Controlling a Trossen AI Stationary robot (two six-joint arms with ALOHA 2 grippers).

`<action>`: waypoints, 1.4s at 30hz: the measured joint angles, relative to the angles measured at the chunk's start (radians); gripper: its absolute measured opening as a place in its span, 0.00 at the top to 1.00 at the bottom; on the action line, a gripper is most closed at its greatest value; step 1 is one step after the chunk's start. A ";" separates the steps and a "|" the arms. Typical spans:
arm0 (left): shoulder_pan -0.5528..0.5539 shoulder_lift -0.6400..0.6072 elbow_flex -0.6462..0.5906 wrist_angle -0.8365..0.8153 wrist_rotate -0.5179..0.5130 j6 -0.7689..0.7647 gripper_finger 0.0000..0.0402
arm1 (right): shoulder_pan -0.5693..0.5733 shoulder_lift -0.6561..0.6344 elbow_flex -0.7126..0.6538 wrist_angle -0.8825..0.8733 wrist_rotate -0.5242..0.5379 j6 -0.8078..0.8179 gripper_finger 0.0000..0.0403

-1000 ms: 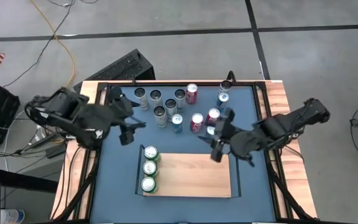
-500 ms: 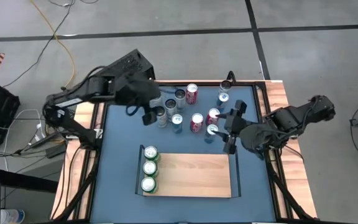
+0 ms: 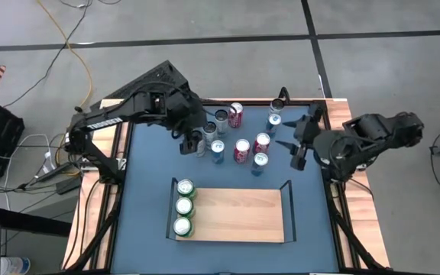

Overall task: Place canned beverage on shelf
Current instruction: Put the bottom left red-white soda can on the shelf

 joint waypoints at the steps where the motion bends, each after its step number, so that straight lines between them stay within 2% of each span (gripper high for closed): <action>1: 0.013 -0.012 -0.031 0.012 0.011 0.007 0.24 | -0.012 -0.001 0.000 0.002 0.000 0.003 0.37; 4: 0.052 -0.055 -0.137 0.102 0.065 0.026 0.24 | -0.043 -0.002 0.000 0.001 -0.001 0.020 0.37; 8: 0.083 -0.114 -0.279 0.241 0.088 0.030 0.24 | -0.093 0.025 -0.003 -0.007 -0.001 0.026 0.37; 12: 0.098 -0.169 -0.352 0.315 0.087 0.022 0.24 | -0.149 0.063 -0.043 -0.012 -0.006 0.026 0.37; 15: 0.097 -0.189 -0.356 0.328 0.088 0.003 0.24 | -0.196 0.096 -0.072 -0.015 -0.039 0.026 0.37; 20: 0.096 -0.268 -0.356 0.400 0.184 -0.031 0.24 | -0.308 0.133 -0.134 0.018 -0.259 -0.027 0.37; 27: 0.096 -0.394 -0.355 0.480 0.167 -0.084 0.24 | -0.418 0.242 -0.167 0.203 -0.498 -0.233 0.37; 32: 0.096 -0.451 -0.355 0.474 0.160 -0.108 0.24 | -0.477 0.344 -0.167 0.239 -0.625 -0.315 0.36; 42: 0.096 -0.451 -0.355 0.485 0.161 -0.133 0.24 | -0.507 0.452 -0.168 0.229 -0.661 -0.415 0.36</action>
